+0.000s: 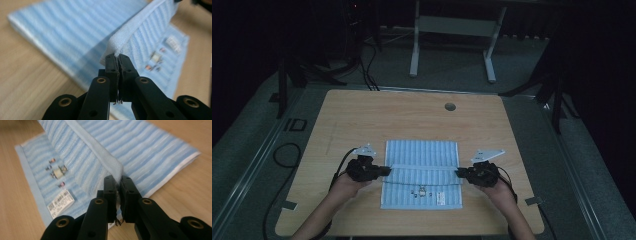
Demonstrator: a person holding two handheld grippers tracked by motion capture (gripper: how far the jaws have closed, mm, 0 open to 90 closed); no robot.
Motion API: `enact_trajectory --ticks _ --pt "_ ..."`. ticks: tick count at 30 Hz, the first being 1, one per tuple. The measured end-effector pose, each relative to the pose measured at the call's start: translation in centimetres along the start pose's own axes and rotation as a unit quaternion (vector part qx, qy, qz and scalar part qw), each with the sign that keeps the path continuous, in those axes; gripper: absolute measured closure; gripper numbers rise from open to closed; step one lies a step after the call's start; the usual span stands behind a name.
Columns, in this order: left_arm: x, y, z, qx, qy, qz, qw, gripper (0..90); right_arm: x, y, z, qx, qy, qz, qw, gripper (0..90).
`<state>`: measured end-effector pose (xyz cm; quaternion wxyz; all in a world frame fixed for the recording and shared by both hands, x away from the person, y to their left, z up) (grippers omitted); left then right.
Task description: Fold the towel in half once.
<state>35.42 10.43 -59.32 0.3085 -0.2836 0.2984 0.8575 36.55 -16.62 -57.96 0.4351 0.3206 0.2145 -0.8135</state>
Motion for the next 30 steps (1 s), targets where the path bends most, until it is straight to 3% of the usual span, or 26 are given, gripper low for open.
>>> enact_trajectory --ticks 2,6,7,10,11,12,15,16,18,21,27,29,30 --pt "0.0 -0.3 -0.1 -0.004 0.001 0.001 1.0000 86.6 -0.1 0.2 -0.5 0.000 -0.010 0.010 0.9999 84.2" --pt "-1.0 0.3 0.9 -0.003 0.019 -0.008 0.9998 86.5 -1.2 0.4 -0.2 0.000 -0.001 0.008 1.0000 84.2" --pt "-1.6 1.5 2.2 -0.001 0.033 -0.033 0.9989 86.1 -2.2 0.1 1.0 0.005 0.017 0.018 0.9997 84.1" --pt "-1.6 2.1 2.7 0.002 0.036 -0.045 0.9983 85.1 -2.8 -1.0 2.6 0.012 0.034 0.030 0.9989 84.1" --pt "-1.0 3.6 3.3 0.030 0.036 -0.059 0.9972 80.8 -2.2 -2.4 3.7 0.010 0.041 0.035 0.9985 82.6" --pt "0.4 4.9 3.6 0.051 0.015 -0.074 0.9959 75.4 -1.4 -3.4 4.0 -0.006 0.038 0.032 0.9987 78.6" --pt "3.0 6.0 3.7 0.066 -0.021 -0.087 0.9938 58.7 1.6 -5.4 4.8 -0.029 0.035 0.012 0.9989 71.6" --pt "3.5 5.9 3.7 0.063 -0.027 -0.081 0.9943 55.0 2.8 -5.6 5.0 -0.036 0.033 -0.007 0.9988 69.3" --pt "4.2 5.4 3.5 0.047 -0.035 -0.077 0.9954 52.2 4.1 -5.3 5.2 -0.020 0.025 -0.028 0.9991 67.6" --pt "4.5 4.9 3.2 0.038 -0.035 -0.063 0.9967 48.2 4.7 -5.0 5.1 -0.019 0.026 -0.040 0.9987 65.3" --pt "4.4 3.9 2.6 0.011 -0.036 -0.062 0.9974 46.2 4.8 -4.1 3.5 -0.003 0.001 -0.029 0.9996 61.1" --pt "4.1 2.9 2.4 0.002 -0.035 -0.055 0.9979 44.7 4.2 -3.4 2.7 0.001 -0.004 -0.018 0.9998 59.6" --pt "3.8 2.0 2.2 -0.003 -0.029 -0.040 0.9988 44.8 3.9 -3.0 2.5 0.006 -0.003 -0.015 0.9999 59.2"
Point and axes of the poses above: each handheld gripper's, and its own axes: z roughly backward along the jaws, x roughly out of its underside, y roughly to its right, the point moved 10 cm from there along -z, roughly forward along the jaws, and after that the axes turned 3 degrees about z, right-handed, at the moved point
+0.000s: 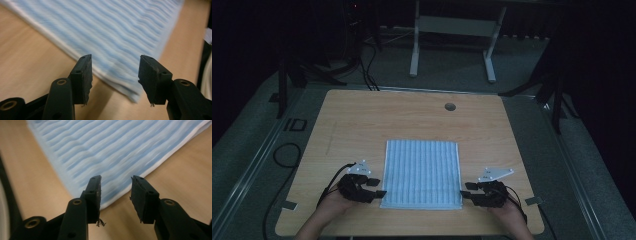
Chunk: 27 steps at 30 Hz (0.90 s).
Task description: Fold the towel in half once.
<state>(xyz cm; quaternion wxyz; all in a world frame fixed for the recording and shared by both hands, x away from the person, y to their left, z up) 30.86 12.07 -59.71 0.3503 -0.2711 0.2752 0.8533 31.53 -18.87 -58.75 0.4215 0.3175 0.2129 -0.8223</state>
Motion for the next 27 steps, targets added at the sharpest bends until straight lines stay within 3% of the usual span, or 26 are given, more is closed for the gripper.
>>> enact_trajectory --ticks 2,7,9,14,15,20,21,27 --pt "-0.1 -0.4 0.0 -0.002 0.004 0.004 1.0000 44.7 -0.3 0.3 -0.1 0.000 0.001 0.000 1.0000 58.8" --pt "-0.9 -2.0 0.1 -0.019 0.010 0.008 0.9997 43.5 -2.3 2.6 -0.7 0.019 0.009 0.012 0.9997 57.2" --pt "-1.4 -2.9 0.1 -0.041 0.011 0.007 0.9991 43.6 -3.0 3.4 -0.9 0.021 0.012 0.010 0.9997 56.9" --pt "-2.1 -3.7 0.2 -0.057 0.016 0.013 0.9982 39.7 -4.4 5.3 -1.1 0.037 0.016 0.011 0.9991 55.8" --pt "-2.3 -4.1 0.3 -0.057 0.016 0.022 0.9980 39.5 -4.6 5.5 -1.2 0.037 0.019 0.010 0.9991 55.2" --pt "-2.6 -4.7 0.5 -0.059 0.022 0.026 0.9977 39.5 -5.4 7.2 -1.8 0.051 0.012 0.010 0.9986 52.2" --pt "-2.6 -4.8 0.5 -0.060 0.023 0.025 0.9976 39.5 -5.9 8.0 -2.1 0.056 0.010 0.006 0.9984 51.4" --pt "-3.3 -6.1 0.2 -0.070 0.021 0.032 0.9968 39.5 -6.8 10.0 -3.1 0.060 0.000 -0.007 0.9982 51.2"
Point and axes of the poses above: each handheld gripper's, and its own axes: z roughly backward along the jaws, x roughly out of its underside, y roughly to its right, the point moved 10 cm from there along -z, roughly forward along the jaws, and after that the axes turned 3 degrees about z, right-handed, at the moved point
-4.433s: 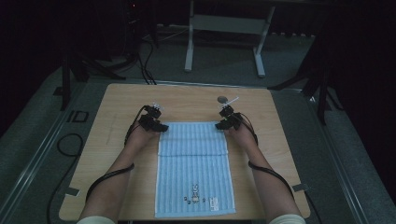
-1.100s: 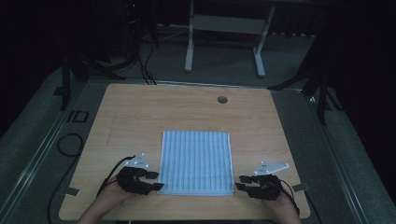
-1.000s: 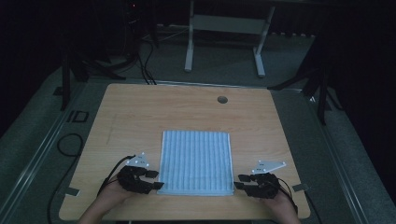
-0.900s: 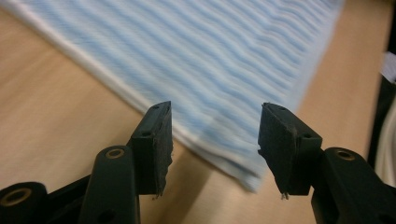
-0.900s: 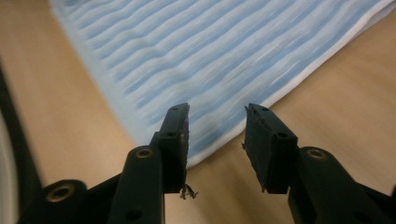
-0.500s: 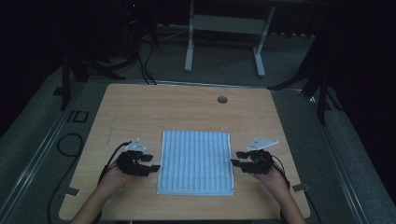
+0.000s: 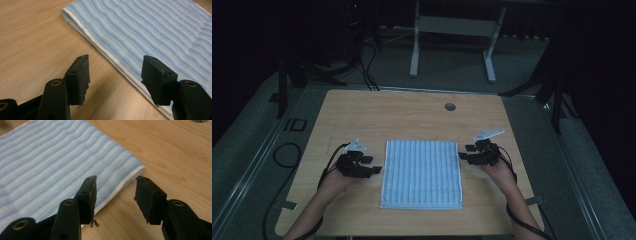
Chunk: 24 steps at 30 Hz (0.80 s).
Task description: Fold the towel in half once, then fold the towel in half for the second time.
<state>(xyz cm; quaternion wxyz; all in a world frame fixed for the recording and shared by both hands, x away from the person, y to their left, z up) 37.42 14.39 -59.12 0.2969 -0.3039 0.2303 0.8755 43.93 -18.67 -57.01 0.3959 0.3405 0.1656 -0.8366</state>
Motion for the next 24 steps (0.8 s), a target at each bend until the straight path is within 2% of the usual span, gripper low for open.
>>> enact_trajectory --ticks 4,7,8,10,12,16,18,19,20,21,22,23,24 --pt "-1.0 -0.8 -0.8 -0.007 0.005 0.003 1.0000 39.4 -0.3 0.5 -0.5 0.000 -0.004 -0.005 1.0000 51.2" --pt "-1.8 -1.6 -1.6 -0.008 -0.004 0.004 0.9999 39.5 -0.7 0.8 -1.1 -0.001 -0.007 -0.007 1.0000 51.1" --pt "-2.5 -2.2 -2.1 -0.016 -0.012 0.005 0.9998 39.4 -1.0 1.0 -1.4 0.001 -0.011 -0.007 0.9999 51.1" --pt "-2.9 -2.4 -2.3 -0.017 -0.014 0.007 0.9997 39.4 -1.4 1.3 -1.8 0.006 -0.016 -0.005 0.9998 51.1" --pt "-3.8 -3.0 -2.7 -0.027 -0.015 0.005 0.9995 38.9 -1.5 1.4 -2.0 0.009 -0.018 -0.002 0.9998 51.2" --pt "-5.7 -3.9 -3.8 -0.025 -0.012 0.014 0.9995 38.1 -2.4 2.2 -3.0 0.011 -0.025 -0.006 0.9996 51.4" --pt "-6.3 -4.3 -4.5 -0.020 -0.017 0.019 0.9995 39.6 -2.8 3.0 -4.1 0.012 -0.035 -0.016 0.9992 52.2" --pt "-6.6 -4.4 -5.0 -0.018 -0.020 0.018 0.9995 39.6 -2.8 3.0 -4.1 0.012 -0.035 -0.016 0.9992 52.2" --pt "-6.8 -4.8 -5.7 -0.016 -0.029 0.024 0.9992 39.7 -2.8 3.5 -5.0 0.019 -0.046 -0.021 0.9985 52.5" --pt "-6.8 -4.8 -5.7 -0.016 -0.029 0.024 0.9992 39.8 -2.8 3.5 -5.0 0.019 -0.046 -0.021 0.9985 52.5" --pt "-6.9 -5.0 -6.1 -0.016 -0.031 0.028 0.9990 40.0 -2.7 3.7 -5.8 0.007 -0.051 -0.035 0.9981 52.6" --pt "-7.0 -5.2 -6.4 -0.018 -0.035 0.032 0.9987 40.0 -2.7 3.7 -5.8 0.007 -0.051 -0.035 0.9981 52.6" --pt "-7.1 -5.3 -6.7 -0.014 -0.031 0.040 0.9986 40.1 -2.5 3.8 -6.5 0.003 -0.063 -0.041 0.9972 53.9"
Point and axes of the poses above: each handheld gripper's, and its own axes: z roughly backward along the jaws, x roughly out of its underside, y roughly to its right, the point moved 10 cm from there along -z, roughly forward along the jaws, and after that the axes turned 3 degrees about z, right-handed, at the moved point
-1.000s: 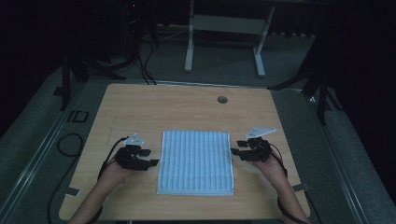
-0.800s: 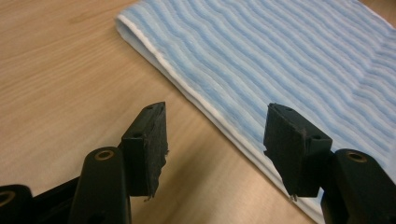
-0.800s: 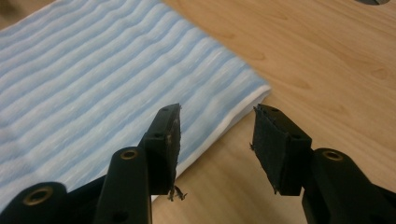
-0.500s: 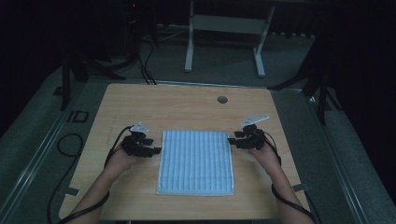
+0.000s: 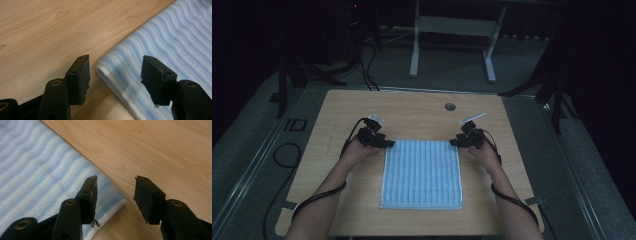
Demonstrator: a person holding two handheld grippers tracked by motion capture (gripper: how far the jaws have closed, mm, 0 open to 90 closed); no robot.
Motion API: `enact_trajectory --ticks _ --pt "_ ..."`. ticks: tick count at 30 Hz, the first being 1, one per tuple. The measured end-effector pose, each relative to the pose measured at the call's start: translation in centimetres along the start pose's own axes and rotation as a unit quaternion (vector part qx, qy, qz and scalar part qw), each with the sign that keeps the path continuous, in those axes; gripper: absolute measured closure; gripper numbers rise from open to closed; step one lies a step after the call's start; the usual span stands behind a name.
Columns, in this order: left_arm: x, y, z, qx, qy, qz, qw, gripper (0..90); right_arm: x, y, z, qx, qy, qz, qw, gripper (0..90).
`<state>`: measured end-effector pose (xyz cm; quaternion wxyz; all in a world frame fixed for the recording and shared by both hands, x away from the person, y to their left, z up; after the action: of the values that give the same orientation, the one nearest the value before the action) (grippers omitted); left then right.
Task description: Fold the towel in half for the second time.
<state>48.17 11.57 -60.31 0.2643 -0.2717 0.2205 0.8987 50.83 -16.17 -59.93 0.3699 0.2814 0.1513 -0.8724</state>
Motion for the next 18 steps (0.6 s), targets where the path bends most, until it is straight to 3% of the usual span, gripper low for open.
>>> enact_trajectory --ticks 2,6,9,10,11,12,13,14,15,18 --pt "-0.1 -0.5 -0.8 0.009 0.000 0.022 0.9997 41.0 0.3 0.0 -0.7 -0.005 -0.016 -0.003 0.9999 54.3" --pt "0.0 -0.8 -1.6 0.011 -0.008 0.042 0.9990 45.5 0.7 -0.1 -1.2 -0.005 -0.031 -0.004 0.9995 57.6" --pt "0.0 -0.8 -2.0 0.011 -0.011 0.038 0.9992 54.7 1.1 -0.2 -1.4 -0.007 -0.045 0.003 0.9990 71.3" --pt "0.0 -0.8 -2.0 0.006 -0.017 0.033 0.9993 60.8 1.2 -0.3 -1.4 -0.011 -0.046 0.003 0.9989 76.7" --pt "0.0 -0.8 -2.0 0.006 -0.017 0.033 0.9993 69.1 1.2 -0.3 -1.4 -0.011 -0.046 0.003 0.9989 76.7" --pt "0.0 -0.8 -2.0 -0.001 -0.016 0.029 0.9994 69.1 1.1 -0.4 -1.4 -0.016 -0.045 0.002 0.9988 81.2" --pt "0.0 -0.8 -2.0 -0.001 -0.016 0.029 0.9994 81.7 1.0 -0.5 -1.3 -0.015 -0.043 0.006 0.9989 84.8" --pt "-0.4 -0.6 -1.7 0.006 -0.003 0.025 0.9997 81.7 1.0 -0.5 -1.3 -0.015 -0.043 0.006 0.9989 84.8" --pt "-0.7 -0.5 -1.4 0.002 0.006 0.025 0.9997 86.8 0.8 -0.4 -1.0 -0.006 -0.037 0.010 0.9992 86.3" --pt "-1.4 -0.2 -0.8 -0.002 0.020 0.022 0.9996 87.3 0.3 -0.2 -0.5 0.001 -0.025 0.012 0.9996 87.0"
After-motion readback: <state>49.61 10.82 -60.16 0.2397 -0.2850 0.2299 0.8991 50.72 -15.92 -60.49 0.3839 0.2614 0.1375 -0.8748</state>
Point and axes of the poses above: each handheld gripper's, and its own axes: z roughly backward along the jaws, x roughly out of its underside, y roughly to its right, the point moved 10 cm from there along -z, roughly forward along the jaws, and after that the axes turned 3 degrees about z, right-handed, at the moved point
